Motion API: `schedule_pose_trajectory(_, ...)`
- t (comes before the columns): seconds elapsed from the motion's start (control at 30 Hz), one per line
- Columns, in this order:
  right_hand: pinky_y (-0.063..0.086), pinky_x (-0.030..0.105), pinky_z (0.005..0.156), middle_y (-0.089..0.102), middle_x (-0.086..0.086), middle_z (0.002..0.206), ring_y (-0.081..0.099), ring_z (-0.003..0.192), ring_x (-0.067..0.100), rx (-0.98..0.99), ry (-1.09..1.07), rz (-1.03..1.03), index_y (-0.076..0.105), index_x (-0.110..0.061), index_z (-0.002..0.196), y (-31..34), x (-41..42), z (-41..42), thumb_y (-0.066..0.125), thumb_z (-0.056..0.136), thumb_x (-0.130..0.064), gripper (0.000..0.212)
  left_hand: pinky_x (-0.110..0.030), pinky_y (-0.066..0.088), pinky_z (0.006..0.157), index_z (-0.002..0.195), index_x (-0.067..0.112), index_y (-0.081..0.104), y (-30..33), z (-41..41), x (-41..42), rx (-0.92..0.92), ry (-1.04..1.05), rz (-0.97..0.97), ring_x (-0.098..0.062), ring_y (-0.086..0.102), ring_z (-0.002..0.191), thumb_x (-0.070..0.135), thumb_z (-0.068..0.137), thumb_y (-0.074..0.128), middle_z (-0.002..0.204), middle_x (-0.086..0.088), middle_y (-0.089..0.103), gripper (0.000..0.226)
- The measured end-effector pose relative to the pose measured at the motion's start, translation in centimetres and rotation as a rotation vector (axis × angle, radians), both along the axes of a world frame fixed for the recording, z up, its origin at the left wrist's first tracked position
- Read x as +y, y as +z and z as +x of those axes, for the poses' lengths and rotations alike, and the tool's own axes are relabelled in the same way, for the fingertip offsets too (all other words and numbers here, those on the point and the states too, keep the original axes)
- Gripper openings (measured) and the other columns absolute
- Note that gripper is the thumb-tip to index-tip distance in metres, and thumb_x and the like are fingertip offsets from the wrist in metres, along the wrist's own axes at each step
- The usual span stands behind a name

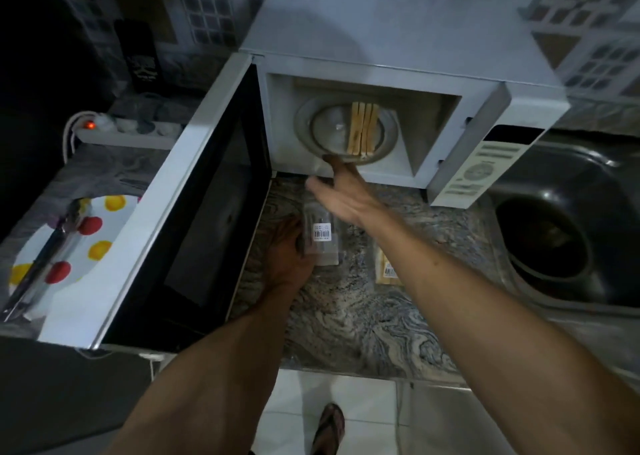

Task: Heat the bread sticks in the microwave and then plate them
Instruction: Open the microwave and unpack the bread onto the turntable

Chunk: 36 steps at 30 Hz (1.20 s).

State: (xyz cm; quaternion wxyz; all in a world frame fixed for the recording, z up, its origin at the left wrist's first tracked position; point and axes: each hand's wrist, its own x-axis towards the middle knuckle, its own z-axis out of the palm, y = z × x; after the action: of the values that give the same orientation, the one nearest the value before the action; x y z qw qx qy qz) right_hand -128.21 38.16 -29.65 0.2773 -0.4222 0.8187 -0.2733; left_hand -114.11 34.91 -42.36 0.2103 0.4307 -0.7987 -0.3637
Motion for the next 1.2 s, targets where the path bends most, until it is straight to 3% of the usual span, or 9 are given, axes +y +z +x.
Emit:
schedule_pose_trajectory(0.13,0.031,0.051,0.116,0.008,0.005,0.166,0.021,0.148,0.035,-0.088,-0.076,0.180,-0.002,-0.041,0.155,-2.0,3.0,1.6,0.065,0.081,-0.052,0.100,-0.037,0.040,0.108,0.116,0.006,0.068,-0.4,0.2,0.2,0.072,0.040,0.015,-0.031,0.058,0.118,0.024,0.088,0.060,0.126,-0.015,0.064,0.035)
schedule_pose_trajectory(0.23,0.039,0.045,0.112,0.026,0.009,0.161,0.034,0.143,0.035,-0.157,-0.222,0.136,0.000,-0.038,0.156,-3.3,4.4,2.6,0.074,0.081,-0.030,0.106,-0.032,0.040,0.106,0.119,0.002,0.067,0.3,0.7,0.2,0.141,0.054,0.119,-0.029,0.059,0.118,0.022,0.097,0.053,0.125,-0.016,0.065,0.032)
schedule_pose_trajectory(0.37,0.040,0.041,0.112,0.041,0.012,0.152,0.041,0.138,0.033,-0.115,-0.262,0.172,0.017,-0.021,0.156,-4.1,5.9,4.1,0.071,0.089,-0.028,0.087,-0.028,0.045,0.093,0.108,0.001,0.071,2.4,1.4,0.4,0.185,0.145,0.330,-0.026,0.063,0.105,0.025,0.100,0.051,0.111,-0.018,0.070,0.032)
schedule_pose_trajectory(0.6,0.052,0.033,0.090,0.063,0.010,0.128,0.062,0.115,0.030,-0.070,-0.349,0.258,0.055,-0.012,0.131,-5.3,6.7,5.5,0.070,0.089,-0.037,0.052,-0.013,0.045,0.066,0.107,0.009,0.070,4.6,2.5,3.4,0.157,0.045,0.336,-0.014,0.062,0.086,0.007,0.084,0.068,0.092,0.001,0.067,0.024)
schedule_pose_trajectory(0.7,0.052,0.027,0.076,0.071,0.011,0.110,0.068,0.096,0.027,-0.070,-0.344,0.271,0.069,-0.011,0.113,-5.6,6.8,5.5,0.070,0.088,-0.033,0.033,-0.022,0.050,0.071,0.103,0.008,0.073,4.3,1.8,2.5,-0.019,0.027,0.418,-0.015,0.063,0.082,0.009,0.078,0.070,0.095,-0.006,0.072,0.025)
schedule_pose_trajectory(0.8,0.055,0.028,0.074,0.072,0.012,0.098,0.070,0.086,0.025,-0.084,-0.367,0.270,0.071,-0.008,0.102,-5.7,6.8,5.2,0.068,0.089,-0.020,0.018,-0.034,0.056,0.063,0.089,0.011,0.074,4.1,1.8,1.7,-0.080,0.078,0.525,-0.020,0.066,0.064,0.009,0.074,0.063,0.082,-0.015,0.073,0.019)
schedule_pose_trajectory(0.97,0.062,0.037,0.078,0.072,0.008,0.081,0.073,0.069,0.017,-0.178,-0.396,0.294,0.068,0.000,0.102,-5.8,6.7,4.9,0.073,0.086,-0.007,0.018,-0.017,0.039,0.030,0.099,-0.006,0.068,5.5,1.9,2.0,-0.014,0.138,0.658,-0.010,0.051,0.027,-0.007,0.083,0.051,0.058,-0.014,0.059,0.024)
schedule_pose_trajectory(1.1,0.061,0.039,0.083,0.072,0.011,0.099,0.073,0.081,0.022,-0.121,-0.388,0.247,0.067,-0.004,0.089,-5.5,6.5,5.5,0.075,0.085,-0.012,0.012,-0.018,0.043,0.032,0.109,-0.011,0.065,5.4,1.9,1.7,-0.049,0.166,0.665,-0.011,0.055,0.031,-0.002,0.085,0.061,0.064,-0.016,0.063,0.027)
schedule_pose_trajectory(1.2,0.060,0.042,0.084,0.070,0.010,0.095,0.071,0.087,0.026,-0.070,-0.314,0.222,0.055,-0.018,0.074,-4.1,6.8,5.7,0.075,0.085,-0.018,0.023,-0.024,0.056,0.074,0.129,0.003,0.060,5.9,2.1,1.1,-0.160,0.118,0.525,-0.025,0.069,0.092,0.019,0.080,0.075,0.121,-0.019,0.065,0.053)
